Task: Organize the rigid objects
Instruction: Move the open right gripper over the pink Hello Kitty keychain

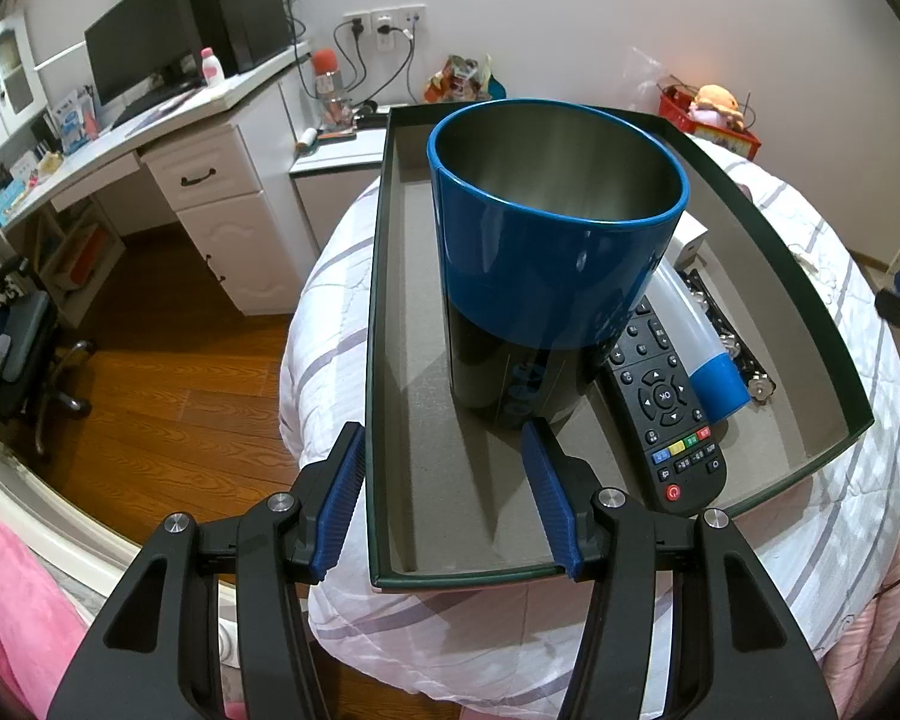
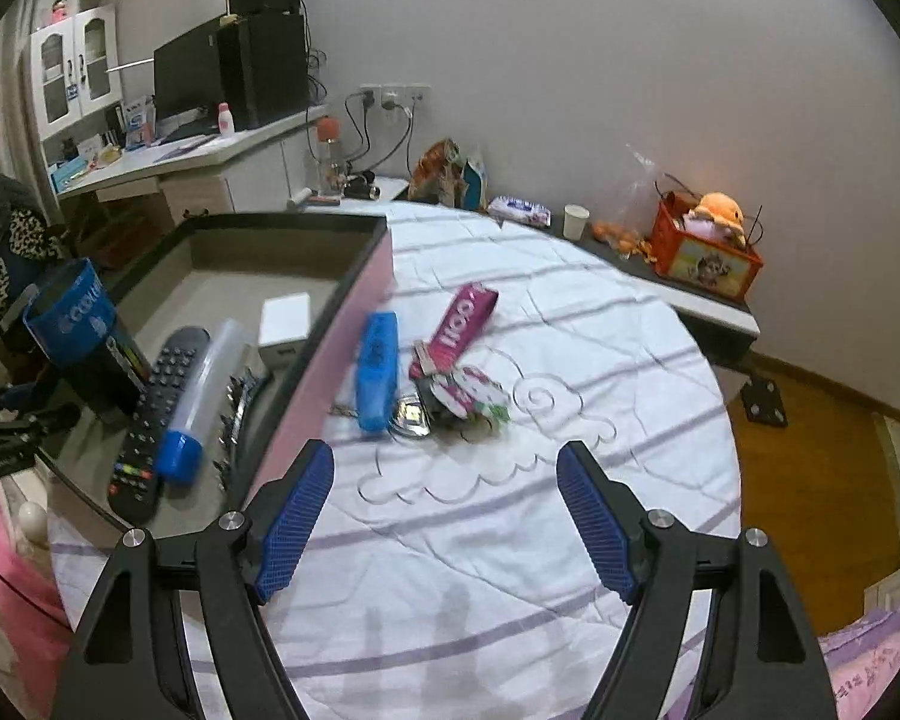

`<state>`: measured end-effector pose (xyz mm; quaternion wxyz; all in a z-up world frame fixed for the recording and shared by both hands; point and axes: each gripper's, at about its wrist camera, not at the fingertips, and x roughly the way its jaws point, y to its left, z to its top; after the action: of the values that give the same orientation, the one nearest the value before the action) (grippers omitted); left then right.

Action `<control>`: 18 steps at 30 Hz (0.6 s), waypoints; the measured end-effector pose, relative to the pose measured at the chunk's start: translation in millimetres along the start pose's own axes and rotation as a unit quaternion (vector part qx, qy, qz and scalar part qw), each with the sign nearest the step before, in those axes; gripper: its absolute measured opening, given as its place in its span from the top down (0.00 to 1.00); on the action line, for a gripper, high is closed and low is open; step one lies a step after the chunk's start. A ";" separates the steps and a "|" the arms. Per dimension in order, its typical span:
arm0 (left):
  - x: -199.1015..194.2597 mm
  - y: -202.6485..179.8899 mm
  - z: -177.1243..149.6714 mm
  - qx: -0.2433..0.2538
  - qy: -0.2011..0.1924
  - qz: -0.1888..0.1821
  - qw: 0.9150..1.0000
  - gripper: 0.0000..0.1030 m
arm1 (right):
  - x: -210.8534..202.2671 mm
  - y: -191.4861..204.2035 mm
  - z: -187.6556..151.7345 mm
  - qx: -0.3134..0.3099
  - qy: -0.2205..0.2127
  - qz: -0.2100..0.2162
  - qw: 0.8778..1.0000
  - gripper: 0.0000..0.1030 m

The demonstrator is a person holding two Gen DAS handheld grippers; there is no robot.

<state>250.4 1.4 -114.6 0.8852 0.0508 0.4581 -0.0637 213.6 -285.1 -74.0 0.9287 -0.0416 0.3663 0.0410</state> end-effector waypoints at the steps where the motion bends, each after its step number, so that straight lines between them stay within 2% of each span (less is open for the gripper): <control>1: 0.1 0.0 0.1 -0.001 0.000 0.000 1.000 0.47 | 1.7 -1.1 -2.0 0.000 0.004 0.000 1.000 0.24; 9: -0.3 0.5 -0.3 0.000 0.000 0.001 1.000 0.47 | 17.6 -11.1 -20.4 0.001 0.020 0.012 1.000 0.24; 18: -0.2 0.5 -0.4 0.001 0.000 0.001 1.000 0.47 | 47.0 -22.2 -6.0 0.028 0.007 0.025 0.999 0.24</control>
<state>250.0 2.0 -114.6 0.8853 0.0519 0.4578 -0.0630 246.1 -305.7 -109.4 0.9254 -0.0064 0.3751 0.0532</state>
